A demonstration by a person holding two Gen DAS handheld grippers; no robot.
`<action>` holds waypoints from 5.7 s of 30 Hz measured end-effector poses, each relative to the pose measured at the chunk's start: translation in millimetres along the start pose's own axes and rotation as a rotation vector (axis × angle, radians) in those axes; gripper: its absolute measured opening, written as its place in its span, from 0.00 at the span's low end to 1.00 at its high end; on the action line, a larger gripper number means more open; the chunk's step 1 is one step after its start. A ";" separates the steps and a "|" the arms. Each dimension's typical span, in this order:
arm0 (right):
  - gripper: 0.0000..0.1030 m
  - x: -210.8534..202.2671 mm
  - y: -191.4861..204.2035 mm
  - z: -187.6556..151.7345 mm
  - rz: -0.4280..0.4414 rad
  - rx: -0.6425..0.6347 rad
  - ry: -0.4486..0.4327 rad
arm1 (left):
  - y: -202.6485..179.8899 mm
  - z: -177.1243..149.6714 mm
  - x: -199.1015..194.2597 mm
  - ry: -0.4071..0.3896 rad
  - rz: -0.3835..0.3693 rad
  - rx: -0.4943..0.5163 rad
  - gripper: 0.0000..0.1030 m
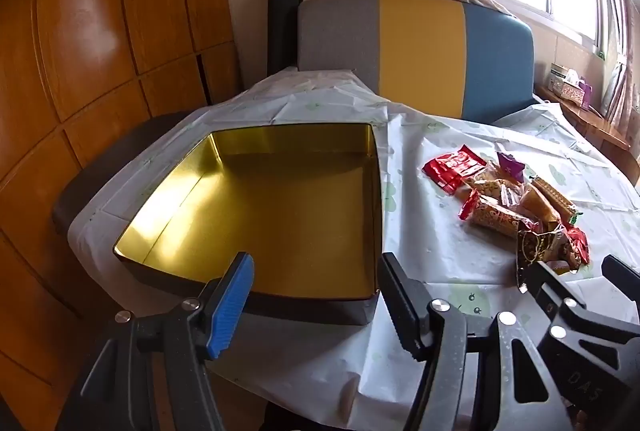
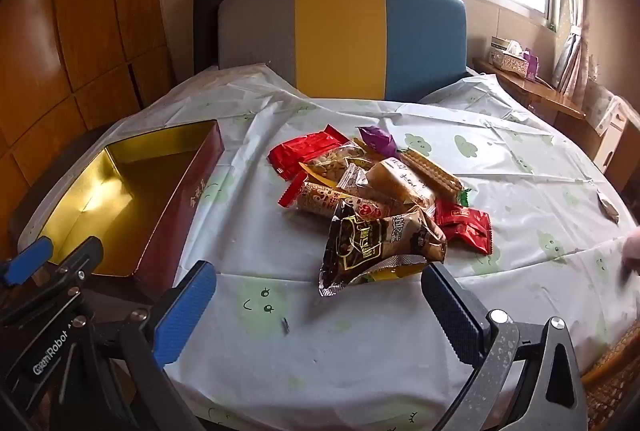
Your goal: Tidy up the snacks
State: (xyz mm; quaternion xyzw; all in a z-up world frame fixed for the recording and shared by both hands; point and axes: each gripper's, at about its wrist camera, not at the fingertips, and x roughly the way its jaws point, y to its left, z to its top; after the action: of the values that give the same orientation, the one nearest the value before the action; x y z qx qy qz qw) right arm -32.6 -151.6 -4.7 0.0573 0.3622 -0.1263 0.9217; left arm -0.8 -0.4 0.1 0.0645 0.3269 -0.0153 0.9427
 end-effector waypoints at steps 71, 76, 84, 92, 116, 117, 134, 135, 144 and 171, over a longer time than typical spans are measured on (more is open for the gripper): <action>1.00 -1.3 -8.2 3.0 -0.004 0.010 -0.028 | 1.8 -2.1 7.7 0.061 -0.073 -0.014 0.63; 1.00 -0.8 -9.8 2.9 -0.005 0.016 -0.027 | 0.7 -2.3 7.8 0.064 -0.075 -0.012 0.63; 1.00 0.8 -14.3 3.3 -0.007 0.024 -0.026 | -0.3 -3.6 7.7 0.066 -0.082 -0.004 0.63; 1.00 6.8 -37.2 15.9 0.010 0.036 -0.026 | -3.6 -3.5 8.5 0.078 -0.164 0.006 0.63; 1.00 99.3 -241.7 100.6 0.203 0.285 0.247 | -179.9 31.1 39.0 0.235 -0.657 0.672 0.31; 1.00 99.9 -241.2 100.5 0.208 0.290 0.250 | -190.5 29.4 40.3 0.224 -0.661 0.722 0.31; 0.98 115.2 -235.0 91.6 0.200 0.246 0.350 | -216.0 4.8 43.5 0.182 -0.784 0.890 0.09; 0.96 117.9 -231.2 89.3 0.203 0.225 0.368 | -212.9 4.1 42.8 0.192 -0.797 0.853 0.09; 0.83 136.0 -181.3 60.5 0.242 -0.025 0.518 | -148.9 6.5 45.9 0.276 -0.829 0.466 0.07; 0.36 150.8 -140.8 43.2 0.197 -0.379 0.516 | 97.8 88.6 70.8 0.178 -0.507 -0.266 0.07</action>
State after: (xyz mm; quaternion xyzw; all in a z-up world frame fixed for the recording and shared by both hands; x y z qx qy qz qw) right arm 63.5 -324.4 -78.0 -0.0504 0.5932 0.0518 0.8018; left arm 116.2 85.8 36.2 -0.1424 0.4129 -0.2014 0.8767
